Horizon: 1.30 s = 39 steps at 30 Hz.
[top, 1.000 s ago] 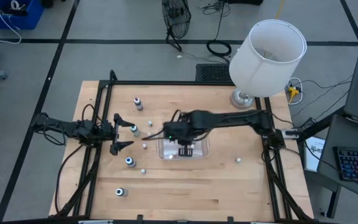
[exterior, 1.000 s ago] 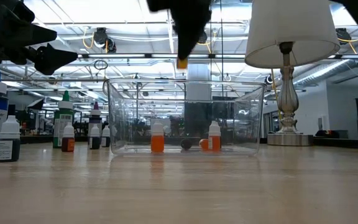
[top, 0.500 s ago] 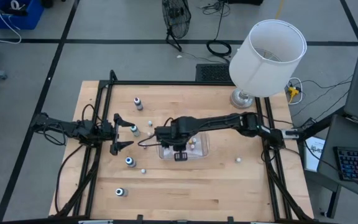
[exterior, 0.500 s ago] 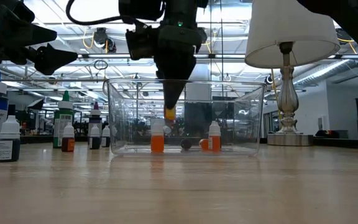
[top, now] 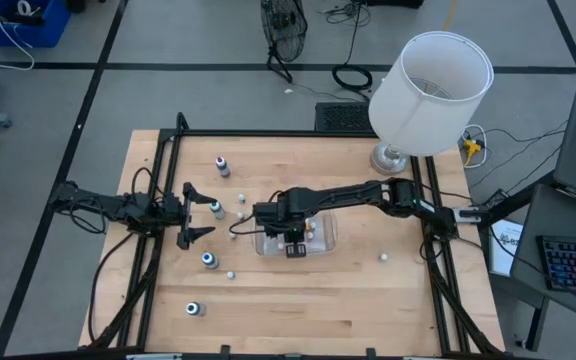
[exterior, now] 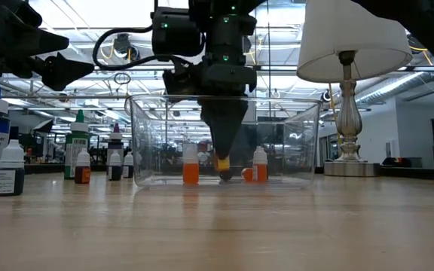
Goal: Pick & Place food coloring
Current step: Put the small orange food coloring bottle into the transparent bin, then put the small purple food coloring bottle into the transparent bin
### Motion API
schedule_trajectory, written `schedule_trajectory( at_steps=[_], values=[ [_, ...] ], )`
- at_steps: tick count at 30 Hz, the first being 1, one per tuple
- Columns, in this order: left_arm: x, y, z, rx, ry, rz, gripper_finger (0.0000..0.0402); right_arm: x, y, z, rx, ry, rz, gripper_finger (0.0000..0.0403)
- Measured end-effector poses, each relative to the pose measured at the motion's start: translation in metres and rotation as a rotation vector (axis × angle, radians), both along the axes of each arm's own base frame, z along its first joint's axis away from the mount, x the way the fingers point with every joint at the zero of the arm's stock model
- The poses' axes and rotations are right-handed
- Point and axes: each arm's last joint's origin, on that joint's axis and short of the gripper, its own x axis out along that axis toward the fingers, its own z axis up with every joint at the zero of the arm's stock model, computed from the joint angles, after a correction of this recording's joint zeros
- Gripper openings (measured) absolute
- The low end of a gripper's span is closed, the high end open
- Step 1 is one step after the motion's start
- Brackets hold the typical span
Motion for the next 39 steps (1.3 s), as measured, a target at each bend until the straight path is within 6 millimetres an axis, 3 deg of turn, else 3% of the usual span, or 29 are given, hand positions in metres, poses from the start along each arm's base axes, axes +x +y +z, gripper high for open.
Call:
schedule_trajectory(
  at_steps=[12,19,26,33,39],
  values=[
    [0.000,0.000,0.000,0.000,0.000,0.000,0.0390,0.002,-0.003,-0.002,0.037,-0.049,0.011,0.0058],
    [0.000,0.000,0.000,0.000,0.000,0.000,0.0390,0.002,0.003,0.006,0.066,-0.077,-0.041,0.0127],
    [0.000,0.000,0.000,0.000,0.000,0.000,0.0390,0.001,0.015,0.021,0.080,-0.134,-0.025,0.0150],
    [0.000,0.000,0.000,0.000,0.000,0.000,0.0390,-0.014,0.014,0.057,0.073,-0.148,-0.093,0.0144],
    [0.000,0.000,0.000,0.000,0.000,0.000,0.0390,-0.057,0.026,0.108,0.088,-0.050,-0.249,0.0143]
  ],
)
